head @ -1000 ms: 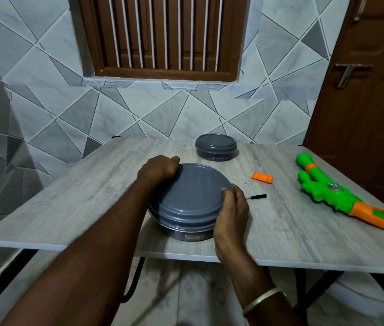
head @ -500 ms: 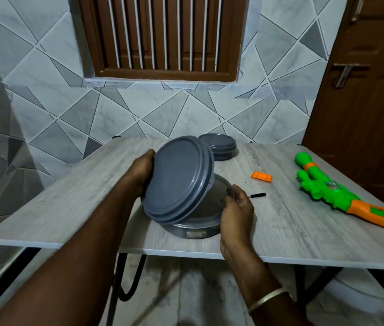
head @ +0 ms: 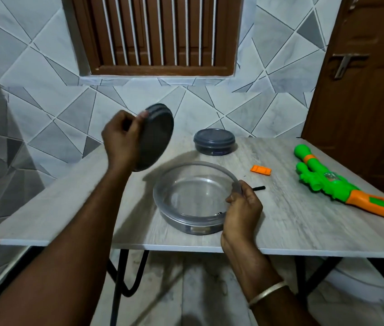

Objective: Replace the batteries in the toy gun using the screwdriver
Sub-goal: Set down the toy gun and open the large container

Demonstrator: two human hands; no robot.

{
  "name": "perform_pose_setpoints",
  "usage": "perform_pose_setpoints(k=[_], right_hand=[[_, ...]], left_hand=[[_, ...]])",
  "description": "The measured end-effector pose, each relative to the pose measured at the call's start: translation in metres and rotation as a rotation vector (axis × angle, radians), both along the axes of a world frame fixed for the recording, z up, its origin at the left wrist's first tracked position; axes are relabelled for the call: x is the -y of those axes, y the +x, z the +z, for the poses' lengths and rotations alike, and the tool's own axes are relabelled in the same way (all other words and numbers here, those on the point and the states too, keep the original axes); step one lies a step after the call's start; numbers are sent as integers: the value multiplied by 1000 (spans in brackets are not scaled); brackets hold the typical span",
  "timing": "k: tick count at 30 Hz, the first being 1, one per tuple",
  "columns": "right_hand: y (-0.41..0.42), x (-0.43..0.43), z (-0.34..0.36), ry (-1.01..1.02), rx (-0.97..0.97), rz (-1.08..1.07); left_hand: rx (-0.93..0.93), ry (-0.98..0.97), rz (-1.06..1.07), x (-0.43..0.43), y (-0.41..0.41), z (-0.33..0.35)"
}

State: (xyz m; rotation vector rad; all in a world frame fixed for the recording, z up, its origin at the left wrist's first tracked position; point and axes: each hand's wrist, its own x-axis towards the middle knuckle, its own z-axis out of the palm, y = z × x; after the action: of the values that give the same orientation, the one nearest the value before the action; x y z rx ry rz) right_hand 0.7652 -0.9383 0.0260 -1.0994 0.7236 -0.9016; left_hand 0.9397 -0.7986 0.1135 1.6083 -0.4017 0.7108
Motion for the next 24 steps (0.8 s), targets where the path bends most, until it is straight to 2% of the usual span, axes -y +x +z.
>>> perform_pose_setpoints(k=[2,7,13,18,24], right_hand=[[-1,1,1,2,9,-9],[-4,3,5,14,27,-6],[-2,4,3,3,15,1],[-3,5,2,4,21,5],[-6,8,1,-5,26,7]], left_hand=[[55,238,-117,8,-4,-17],[-33,671,-284,15,3,-49],[-147,760,-248,10,9,-49],[-179,736,-162,8,8,-49],[-191,912,-182,8,-1,-47]])
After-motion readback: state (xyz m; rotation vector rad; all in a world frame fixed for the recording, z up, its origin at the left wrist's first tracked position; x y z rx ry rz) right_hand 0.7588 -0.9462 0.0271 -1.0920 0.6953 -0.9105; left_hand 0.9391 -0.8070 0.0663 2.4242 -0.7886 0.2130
